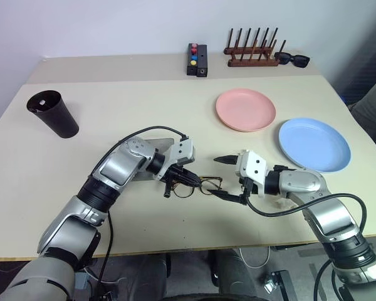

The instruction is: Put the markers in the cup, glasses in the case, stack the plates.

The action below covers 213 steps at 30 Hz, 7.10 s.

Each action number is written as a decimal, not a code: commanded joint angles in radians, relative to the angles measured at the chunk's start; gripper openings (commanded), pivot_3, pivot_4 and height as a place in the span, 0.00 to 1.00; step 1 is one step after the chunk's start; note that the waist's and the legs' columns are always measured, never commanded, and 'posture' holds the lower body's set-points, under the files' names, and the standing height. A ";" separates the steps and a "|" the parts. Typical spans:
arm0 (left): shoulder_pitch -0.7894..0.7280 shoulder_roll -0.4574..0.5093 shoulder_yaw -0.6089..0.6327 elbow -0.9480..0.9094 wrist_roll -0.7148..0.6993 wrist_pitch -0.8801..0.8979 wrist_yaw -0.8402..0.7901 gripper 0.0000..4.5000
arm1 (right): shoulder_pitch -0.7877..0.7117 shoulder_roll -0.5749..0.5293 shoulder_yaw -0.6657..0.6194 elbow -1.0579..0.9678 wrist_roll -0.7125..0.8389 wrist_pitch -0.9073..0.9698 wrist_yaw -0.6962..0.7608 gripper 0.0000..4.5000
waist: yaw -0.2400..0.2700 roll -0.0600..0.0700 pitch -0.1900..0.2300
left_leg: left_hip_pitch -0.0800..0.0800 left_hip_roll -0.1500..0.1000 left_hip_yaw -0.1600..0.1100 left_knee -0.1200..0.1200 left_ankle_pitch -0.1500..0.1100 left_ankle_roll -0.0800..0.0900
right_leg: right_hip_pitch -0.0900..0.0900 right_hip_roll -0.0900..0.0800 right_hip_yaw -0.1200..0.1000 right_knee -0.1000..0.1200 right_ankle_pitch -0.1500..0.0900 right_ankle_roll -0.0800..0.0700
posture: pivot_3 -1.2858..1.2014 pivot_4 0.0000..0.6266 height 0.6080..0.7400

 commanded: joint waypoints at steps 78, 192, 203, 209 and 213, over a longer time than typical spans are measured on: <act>-0.060 0.249 0.372 0.585 0.131 -0.530 0.186 0.01 | -0.099 0.102 0.055 -0.021 0.030 0.002 0.012 1.00 | -0.002 0.000 0.000 | 0.000 0.000 0.000 0.000 0.000 0.000 | -0.001 0.000 0.000 0.001 0.002 0.003 | 0.52 0.24 0.99; 0.453 -0.077 0.359 -0.440 -0.400 -0.108 0.436 0.00 | 0.104 -0.131 -0.250 0.060 -0.152 -0.048 -0.143 0.66 | 0.002 0.003 0.000 | 0.001 -0.001 0.002 0.001 -0.001 0.001 | 0.003 -0.001 0.001 -0.003 0.000 -0.002 | 0.52 0.24 0.99; 0.475 -0.079 0.365 -0.462 -0.405 -0.106 0.463 0.00 | 0.046 -0.089 -0.183 0.249 -0.221 -0.096 -0.202 0.47 | 0.002 0.003 0.000 | 0.002 -0.001 0.002 0.001 -0.001 0.001 | 0.003 -0.001 0.001 -0.003 0.000 -0.002 | 0.52 0.24 0.99; 0.476 -0.084 0.358 -0.456 -0.405 -0.112 0.460 0.00 | 0.050 -0.093 -0.203 0.219 -0.203 -0.099 -0.197 0.00 | 0.002 0.003 0.000 | 0.002 -0.001 0.002 0.000 -0.001 0.001 | 0.003 -0.001 0.001 -0.003 0.000 -0.002 | 0.52 0.24 0.99; 0.473 -0.087 0.355 -0.448 -0.402 -0.116 0.457 0.00 | 0.028 -0.097 -0.243 0.205 -0.198 -0.105 -0.227 0.00 | 0.002 0.003 0.000 | 0.002 -0.001 0.002 0.001 -0.001 0.001 | 0.003 -0.001 0.001 -0.003 0.000 -0.002 | 0.52 0.24 0.99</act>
